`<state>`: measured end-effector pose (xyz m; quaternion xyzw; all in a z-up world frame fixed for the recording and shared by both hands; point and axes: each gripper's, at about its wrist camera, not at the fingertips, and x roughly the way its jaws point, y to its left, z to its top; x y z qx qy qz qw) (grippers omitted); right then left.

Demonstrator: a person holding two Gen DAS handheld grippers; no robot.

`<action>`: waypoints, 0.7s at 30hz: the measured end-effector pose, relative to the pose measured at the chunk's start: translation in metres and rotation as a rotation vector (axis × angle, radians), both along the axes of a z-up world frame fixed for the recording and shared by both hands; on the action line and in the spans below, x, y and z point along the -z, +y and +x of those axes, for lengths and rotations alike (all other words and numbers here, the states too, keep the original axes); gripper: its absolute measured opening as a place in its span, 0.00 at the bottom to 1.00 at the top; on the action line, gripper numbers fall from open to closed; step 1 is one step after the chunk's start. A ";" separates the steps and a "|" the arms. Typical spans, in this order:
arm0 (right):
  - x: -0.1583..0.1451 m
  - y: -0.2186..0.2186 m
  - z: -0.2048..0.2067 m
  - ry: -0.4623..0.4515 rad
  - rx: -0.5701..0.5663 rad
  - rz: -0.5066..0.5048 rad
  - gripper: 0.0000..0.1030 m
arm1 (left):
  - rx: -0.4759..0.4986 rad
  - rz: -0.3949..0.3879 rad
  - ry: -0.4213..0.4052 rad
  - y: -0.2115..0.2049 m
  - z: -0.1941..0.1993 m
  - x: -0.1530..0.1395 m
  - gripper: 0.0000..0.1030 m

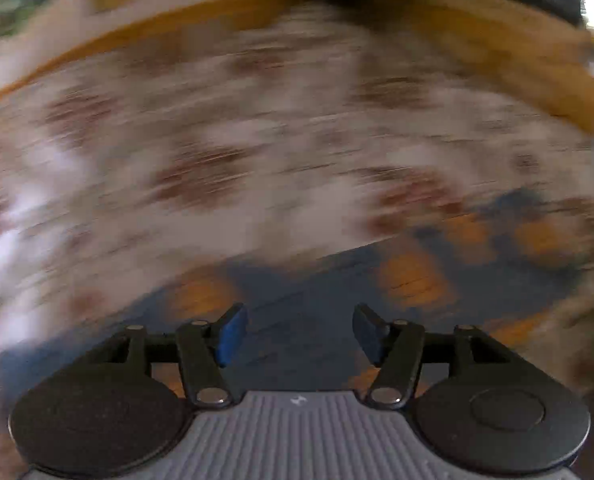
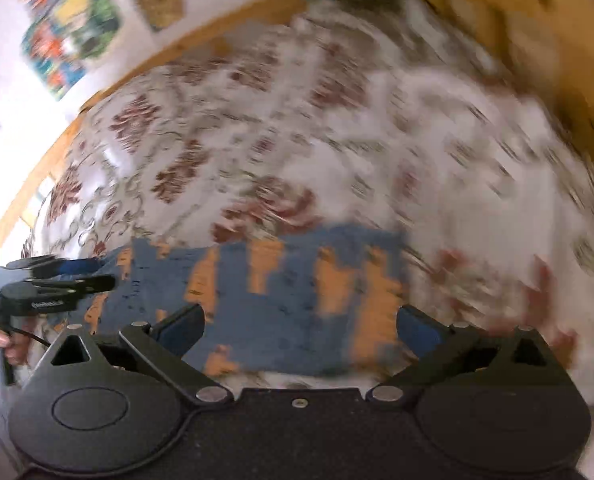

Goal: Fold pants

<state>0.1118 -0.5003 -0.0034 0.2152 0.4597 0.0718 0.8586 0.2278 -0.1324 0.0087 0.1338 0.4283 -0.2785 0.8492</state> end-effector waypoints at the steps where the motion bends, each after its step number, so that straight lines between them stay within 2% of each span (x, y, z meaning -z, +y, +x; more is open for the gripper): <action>1: 0.009 -0.013 -0.001 0.028 0.020 0.039 0.97 | 0.071 -0.036 0.010 -0.025 0.003 0.003 0.64; 4: 0.033 -0.035 -0.008 0.052 0.031 0.141 0.93 | 0.297 -0.090 0.044 -0.106 0.022 0.010 0.72; 5: 0.036 -0.037 -0.010 0.047 0.014 0.158 0.93 | 0.348 -0.101 0.069 -0.131 0.030 0.013 0.75; 8: 0.040 -0.033 -0.017 0.008 -0.067 0.181 0.94 | 0.454 -0.148 0.197 -0.194 0.055 0.023 0.75; 12: 0.041 -0.031 -0.023 0.007 -0.132 0.224 0.93 | 0.607 -0.077 0.409 -0.256 0.076 0.047 0.77; 14: 0.041 -0.032 -0.022 0.025 -0.156 0.240 0.93 | 0.658 0.008 0.468 -0.272 0.076 0.061 0.76; 15: 0.041 -0.030 -0.020 0.040 -0.173 0.230 0.92 | 0.674 0.049 0.484 -0.279 0.075 0.068 0.72; 17: 0.039 -0.021 -0.014 0.072 -0.231 0.135 0.79 | 0.701 0.120 0.460 -0.287 0.069 0.079 0.69; 18: 0.037 -0.017 -0.012 0.082 -0.255 0.074 0.68 | 0.716 0.138 0.442 -0.288 0.065 0.080 0.69; 19: 0.035 -0.014 -0.010 0.092 -0.278 0.010 0.57 | 0.727 0.138 0.430 -0.288 0.063 0.080 0.69; 21: 0.033 -0.008 -0.007 0.097 -0.309 -0.079 0.46 | 0.727 0.130 0.423 -0.287 0.059 0.082 0.71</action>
